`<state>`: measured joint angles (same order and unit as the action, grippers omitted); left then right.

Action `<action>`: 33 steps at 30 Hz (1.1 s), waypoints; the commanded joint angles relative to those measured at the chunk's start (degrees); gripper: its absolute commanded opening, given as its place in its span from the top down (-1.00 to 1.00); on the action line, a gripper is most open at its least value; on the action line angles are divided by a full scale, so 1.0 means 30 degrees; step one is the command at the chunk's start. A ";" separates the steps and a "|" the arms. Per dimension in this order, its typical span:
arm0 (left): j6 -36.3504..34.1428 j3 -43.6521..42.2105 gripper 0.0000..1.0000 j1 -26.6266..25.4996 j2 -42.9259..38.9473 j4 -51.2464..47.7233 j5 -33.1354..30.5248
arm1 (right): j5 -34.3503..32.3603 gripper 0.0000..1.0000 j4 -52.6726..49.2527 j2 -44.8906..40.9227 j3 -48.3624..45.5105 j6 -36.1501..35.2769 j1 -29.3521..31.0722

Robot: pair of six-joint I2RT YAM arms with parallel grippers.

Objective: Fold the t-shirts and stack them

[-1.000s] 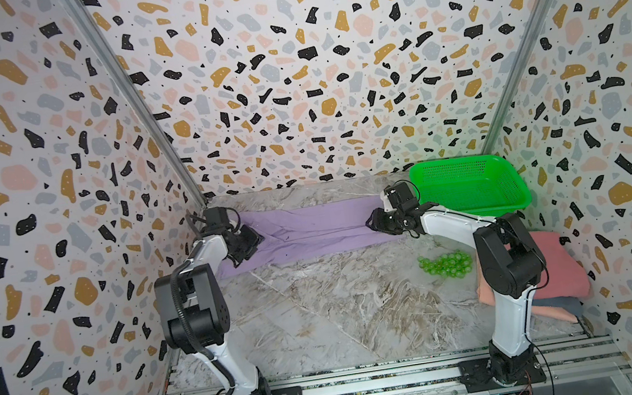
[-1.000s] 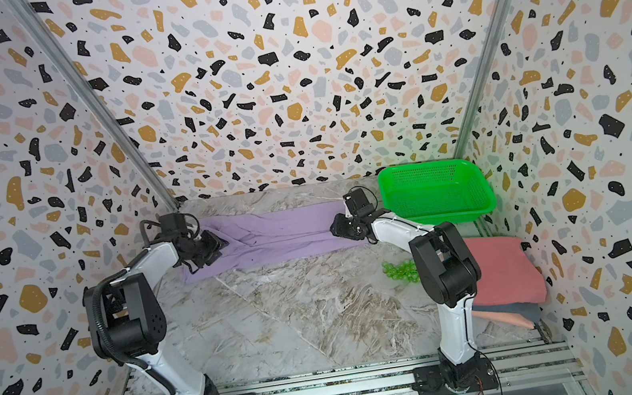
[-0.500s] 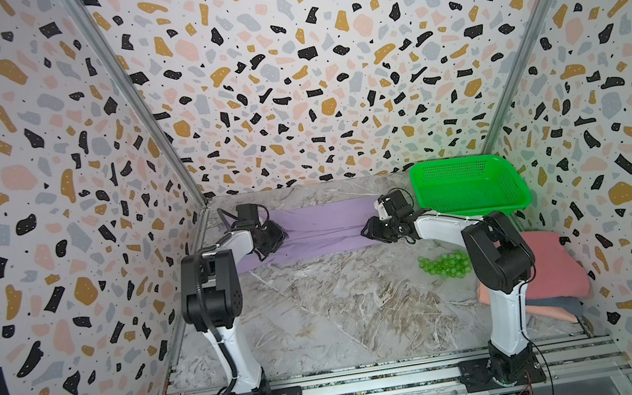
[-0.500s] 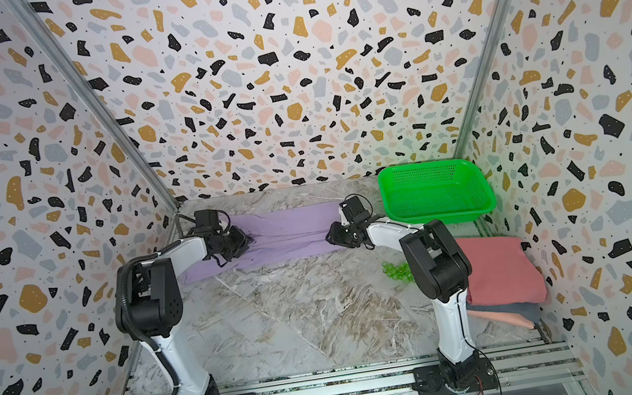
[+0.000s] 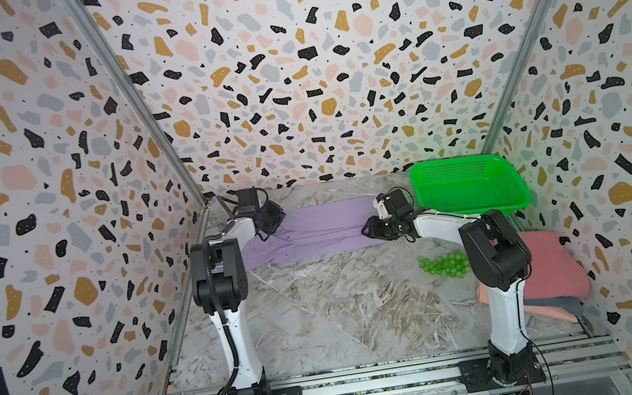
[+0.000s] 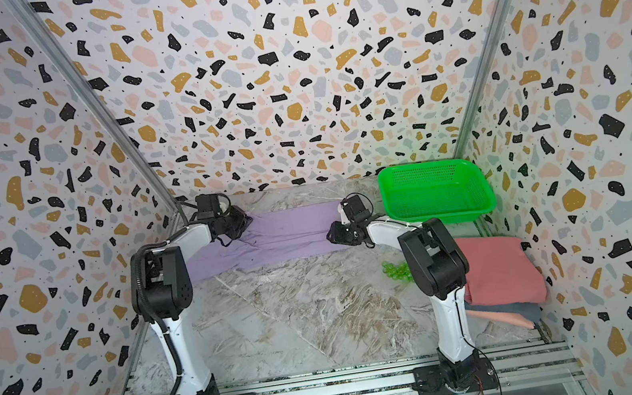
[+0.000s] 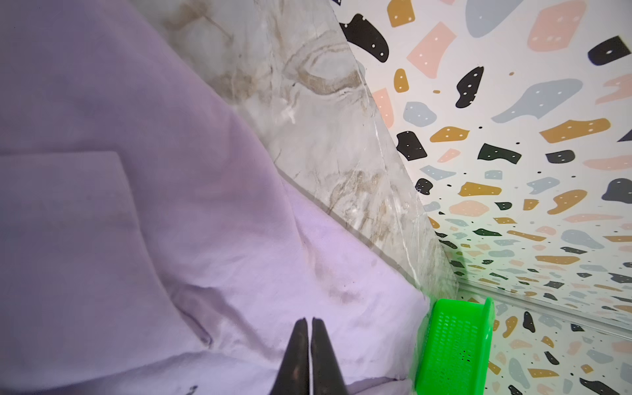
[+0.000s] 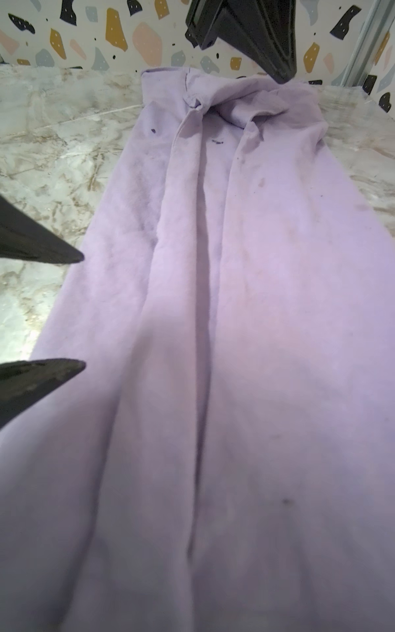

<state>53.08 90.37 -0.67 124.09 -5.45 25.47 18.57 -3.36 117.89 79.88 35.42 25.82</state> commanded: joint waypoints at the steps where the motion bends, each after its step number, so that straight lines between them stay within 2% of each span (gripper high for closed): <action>1: 0.0365 -0.0299 0.83 -0.0100 -0.0465 0.0762 0.0590 | -0.0466 0.09 -0.1166 0.0847 0.1351 -0.0896 -0.0078; 5: -0.0328 -0.1363 0.75 -0.0100 -0.1638 0.0647 0.0863 | -0.0386 0.08 -0.0012 0.1226 0.1800 -0.1751 -0.0321; 7: -0.0670 -0.2200 0.71 -0.0128 -0.2394 0.0212 0.0812 | -0.0352 0.08 -0.1212 0.1290 0.2875 -0.1876 -0.0587; 9: -0.1971 -0.3269 0.67 -0.0158 -0.3428 -0.0494 0.0364 | -0.0999 0.07 -0.3053 0.0702 0.3542 -0.2021 -0.0669; 11: -0.2468 -0.4381 0.62 -0.0195 -0.4387 -0.0768 0.0108 | -0.2009 0.02 -0.3939 -0.0415 0.2797 -0.1990 -0.0667; 16: -0.3160 -0.6149 0.48 -0.0303 -0.5685 -0.1319 -0.0131 | -0.2589 -0.03 -0.3875 -0.2093 -0.0139 -0.0465 -0.1227; 25: -0.3245 -0.6020 0.44 -0.0532 -0.5505 -0.1372 -0.0024 | -0.3931 -0.08 -0.4652 -0.0909 0.0550 0.0587 -0.1708; 33: -0.3147 -0.6167 0.44 -0.0539 -0.5456 -0.1272 0.0085 | -0.3423 -0.08 -0.3708 -0.0291 0.0232 0.1436 -0.1839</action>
<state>44.31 71.72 -2.02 107.59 -9.39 25.45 8.71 -14.74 116.97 79.75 38.39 20.58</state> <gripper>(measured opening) 0.279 0.542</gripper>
